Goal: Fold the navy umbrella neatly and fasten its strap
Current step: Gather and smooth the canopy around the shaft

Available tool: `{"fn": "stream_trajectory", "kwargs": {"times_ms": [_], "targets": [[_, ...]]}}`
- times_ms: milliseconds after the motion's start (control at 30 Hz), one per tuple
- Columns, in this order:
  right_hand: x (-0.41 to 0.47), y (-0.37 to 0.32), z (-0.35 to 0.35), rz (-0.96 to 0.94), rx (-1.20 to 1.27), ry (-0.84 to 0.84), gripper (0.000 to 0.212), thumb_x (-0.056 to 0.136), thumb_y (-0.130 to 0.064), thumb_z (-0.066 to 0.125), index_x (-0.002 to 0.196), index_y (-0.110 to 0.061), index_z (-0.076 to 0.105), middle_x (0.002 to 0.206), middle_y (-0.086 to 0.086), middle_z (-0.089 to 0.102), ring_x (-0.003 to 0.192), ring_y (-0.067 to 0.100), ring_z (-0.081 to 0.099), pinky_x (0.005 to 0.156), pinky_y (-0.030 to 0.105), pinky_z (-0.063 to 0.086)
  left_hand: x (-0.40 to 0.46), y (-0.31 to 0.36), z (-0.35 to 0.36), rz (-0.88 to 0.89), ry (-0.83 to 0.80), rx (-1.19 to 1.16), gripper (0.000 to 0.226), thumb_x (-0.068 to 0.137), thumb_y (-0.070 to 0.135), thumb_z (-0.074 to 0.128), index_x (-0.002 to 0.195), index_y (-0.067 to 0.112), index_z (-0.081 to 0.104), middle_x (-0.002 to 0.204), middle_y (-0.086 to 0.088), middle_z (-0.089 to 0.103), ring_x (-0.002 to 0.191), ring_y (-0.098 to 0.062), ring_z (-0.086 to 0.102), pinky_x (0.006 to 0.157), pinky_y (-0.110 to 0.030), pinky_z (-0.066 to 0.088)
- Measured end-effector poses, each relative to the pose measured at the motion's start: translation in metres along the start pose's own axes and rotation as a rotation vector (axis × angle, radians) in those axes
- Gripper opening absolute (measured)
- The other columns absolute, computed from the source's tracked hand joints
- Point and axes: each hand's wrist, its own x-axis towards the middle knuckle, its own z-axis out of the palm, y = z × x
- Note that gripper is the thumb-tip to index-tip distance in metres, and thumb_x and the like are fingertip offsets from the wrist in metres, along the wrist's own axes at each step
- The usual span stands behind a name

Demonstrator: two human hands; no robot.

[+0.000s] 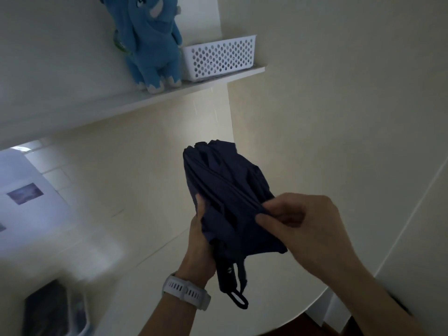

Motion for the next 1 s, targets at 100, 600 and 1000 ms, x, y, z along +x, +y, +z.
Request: {"fn": "stream_trajectory", "kwargs": {"times_ms": [100,600,1000], "targets": [[0.003,0.005,-0.01,0.164,0.174,-0.098,0.01,0.078,-0.005,0.086,0.079,-0.014,0.084,0.074,0.001,0.083,0.071,0.018,0.08,0.074,0.042,0.067,-0.01,0.003,-0.004,0.073,-0.1,0.078,0.063,0.077,0.058,0.068,0.117,0.009,0.071,0.091,-0.015,0.08,0.08,-0.033,0.075,0.063,-0.037,0.063],[0.022,0.008,-0.003,0.204,0.19,-0.267,0.018,0.079,-0.022,0.087,0.092,-0.015,0.077,0.074,0.005,0.074,0.068,0.013,0.073,0.066,0.026,0.062,-0.025,-0.005,-0.011,0.225,-0.167,0.36,0.032,0.073,0.022,0.087,0.1,0.008,0.077,0.1,-0.016,0.081,0.086,-0.023,0.08,0.07,-0.031,0.064],[0.033,0.026,-0.031,0.241,0.422,-0.565,0.015,0.083,-0.026,0.075,0.084,-0.011,0.074,0.058,-0.003,0.032,0.05,0.01,0.022,0.049,0.025,0.018,-0.026,0.002,-0.029,0.168,-0.226,0.549,0.045,0.06,-0.001,0.094,0.101,-0.003,0.074,0.084,-0.022,0.079,0.066,-0.035,0.072,0.054,-0.036,0.059]]}}
